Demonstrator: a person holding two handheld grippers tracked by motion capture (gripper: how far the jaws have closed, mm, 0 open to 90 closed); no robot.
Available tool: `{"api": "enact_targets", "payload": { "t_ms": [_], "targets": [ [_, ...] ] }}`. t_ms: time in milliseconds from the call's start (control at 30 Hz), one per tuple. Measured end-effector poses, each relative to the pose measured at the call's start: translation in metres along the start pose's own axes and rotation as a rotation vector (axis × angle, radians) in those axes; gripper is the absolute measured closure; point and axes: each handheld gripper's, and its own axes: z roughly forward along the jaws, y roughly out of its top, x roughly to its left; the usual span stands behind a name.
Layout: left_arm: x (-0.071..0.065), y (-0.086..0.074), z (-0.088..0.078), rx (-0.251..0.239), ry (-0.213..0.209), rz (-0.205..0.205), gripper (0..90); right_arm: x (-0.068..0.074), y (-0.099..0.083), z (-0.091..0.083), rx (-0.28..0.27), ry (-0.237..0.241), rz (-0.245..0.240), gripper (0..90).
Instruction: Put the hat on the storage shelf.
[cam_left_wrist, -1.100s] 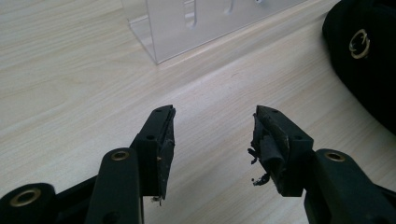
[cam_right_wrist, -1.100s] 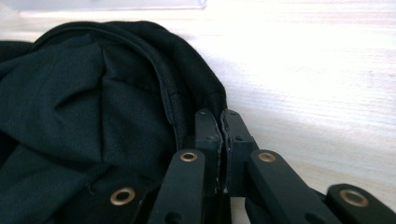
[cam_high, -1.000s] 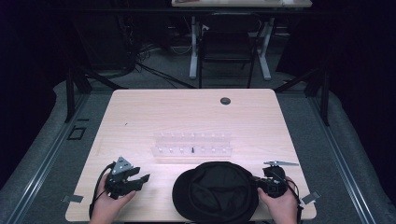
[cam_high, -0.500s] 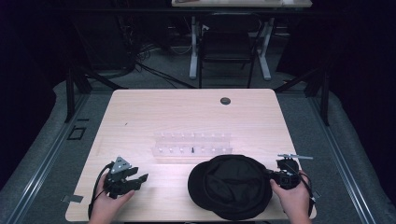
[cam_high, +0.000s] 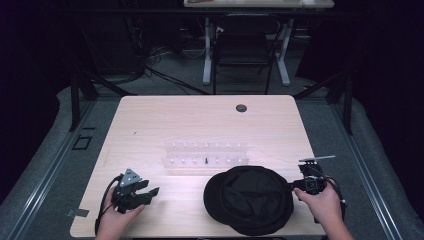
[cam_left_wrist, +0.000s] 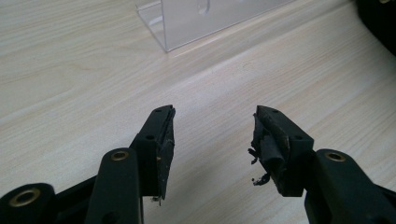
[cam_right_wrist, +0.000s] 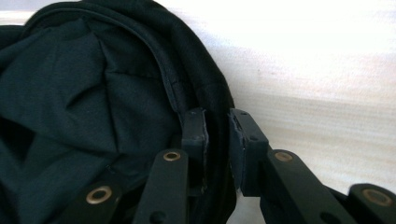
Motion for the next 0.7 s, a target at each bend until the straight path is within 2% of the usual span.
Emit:
{"api": "enact_targets", "payload": {
  "t_ms": [33, 67, 100, 133, 167, 200, 267, 300, 567, 700],
  "targets": [
    [0.0, 0.0, 0.0, 0.001, 0.0, 0.005, 48.7, 0.0, 0.0, 0.0, -0.008, 0.009, 0.021, 76.5],
    [0.0, 0.0, 0.0, 0.0, -0.001, 0.002, 48.6, -0.002, 0.001, -0.001, 0.015, 0.018, 0.019, 76.2],
    [0.0, 0.0, 0.0, -0.001, -0.001, 0.001, 48.6, -0.003, 0.0, -0.001, 0.015, 0.027, 0.03, 75.9],
    [0.0, 0.0, 0.0, -0.001, 0.0, 0.002, 48.6, -0.004, 0.001, -0.003, 0.04, -0.001, 0.022, 75.9],
    [0.0, 0.0, 0.0, -0.002, 0.0, 0.0, 48.6, -0.004, 0.0, -0.001, 0.041, 0.027, 0.032, 75.9],
    [0.0, 0.0, 0.0, -0.004, 0.0, 0.0, 48.6, -0.005, 0.0, -0.001, 0.046, 0.031, 0.037, 75.9],
    [0.0, 0.0, 0.0, 0.0, -0.001, 0.004, 48.5, -0.006, 0.0, 0.0, 0.076, 0.031, 0.032, 75.7],
    [0.0, 0.0, 0.0, 0.001, 0.0, 0.006, 48.5, -0.006, -0.001, 0.001, 0.068, 0.028, 0.043, 75.6],
    [0.0, 0.0, 0.0, 0.003, 0.001, 0.002, 48.5, -0.01, -0.002, 0.004, 0.134, 0.03, 0.054, 74.2],
    [0.0, 0.0, 0.0, 0.005, 0.001, 0.007, 48.4, -0.013, -0.002, 0.008, 0.144, 0.04, 0.08, 73.6]
  ]
}}
